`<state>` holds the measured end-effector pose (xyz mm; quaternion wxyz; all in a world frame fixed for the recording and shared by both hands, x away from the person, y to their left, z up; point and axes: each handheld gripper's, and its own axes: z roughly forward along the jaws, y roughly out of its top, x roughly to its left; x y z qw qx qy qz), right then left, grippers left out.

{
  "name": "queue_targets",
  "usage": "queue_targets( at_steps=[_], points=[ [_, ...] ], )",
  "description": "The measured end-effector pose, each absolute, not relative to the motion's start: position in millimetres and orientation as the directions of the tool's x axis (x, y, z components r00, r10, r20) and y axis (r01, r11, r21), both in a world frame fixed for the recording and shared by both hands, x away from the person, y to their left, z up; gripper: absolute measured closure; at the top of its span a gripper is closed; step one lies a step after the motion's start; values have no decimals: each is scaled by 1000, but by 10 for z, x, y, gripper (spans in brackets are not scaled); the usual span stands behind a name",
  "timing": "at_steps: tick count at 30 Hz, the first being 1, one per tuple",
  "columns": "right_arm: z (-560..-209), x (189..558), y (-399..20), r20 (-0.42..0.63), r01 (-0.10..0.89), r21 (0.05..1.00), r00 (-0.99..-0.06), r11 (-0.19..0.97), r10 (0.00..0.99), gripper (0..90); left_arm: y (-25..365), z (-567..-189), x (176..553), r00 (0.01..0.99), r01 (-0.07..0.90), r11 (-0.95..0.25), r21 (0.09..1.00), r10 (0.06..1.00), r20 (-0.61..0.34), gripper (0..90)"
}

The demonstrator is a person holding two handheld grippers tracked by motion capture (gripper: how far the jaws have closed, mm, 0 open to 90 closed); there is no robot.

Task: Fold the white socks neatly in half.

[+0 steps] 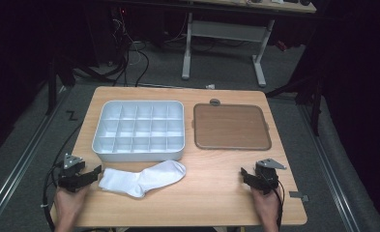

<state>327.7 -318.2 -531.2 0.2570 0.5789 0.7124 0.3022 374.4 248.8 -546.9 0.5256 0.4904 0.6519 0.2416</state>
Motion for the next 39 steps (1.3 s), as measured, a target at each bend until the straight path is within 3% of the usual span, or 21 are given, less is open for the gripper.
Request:
queue_targets(
  at_steps=[7, 15, 22, 27, 39],
  points=[
    [-5312, 3277, -3181, -18, 669, 729, -196, 147, 980, 370, 2538, -5397, 3705, 43, 379, 457, 805, 860, -508, 381],
    [-5309, 3258, -3157, -19, 664, 733, -200, 150, 980, 440, 2535, -5238, 3553, 78, 376, 520, 767, 807, -585, 358],
    [-5304, 3225, -3096, -19, 659, 737, -198, 148, 980, 561, 2343, -5225, 3417, 114, 445, 517, 731, 777, -619, 356],
    [-5284, 3210, -3006, 4, 658, 737, -232, 154, 973, 600, 2251, -5270, 3390, 97, 472, 506, 722, 784, -613, 368],
    [-5119, 3166, -2399, 59, 591, 769, -444, 242, 894, 632, 2085, -5323, 3352, 78, 497, 495, 713, 793, -605, 401]
  ],
)
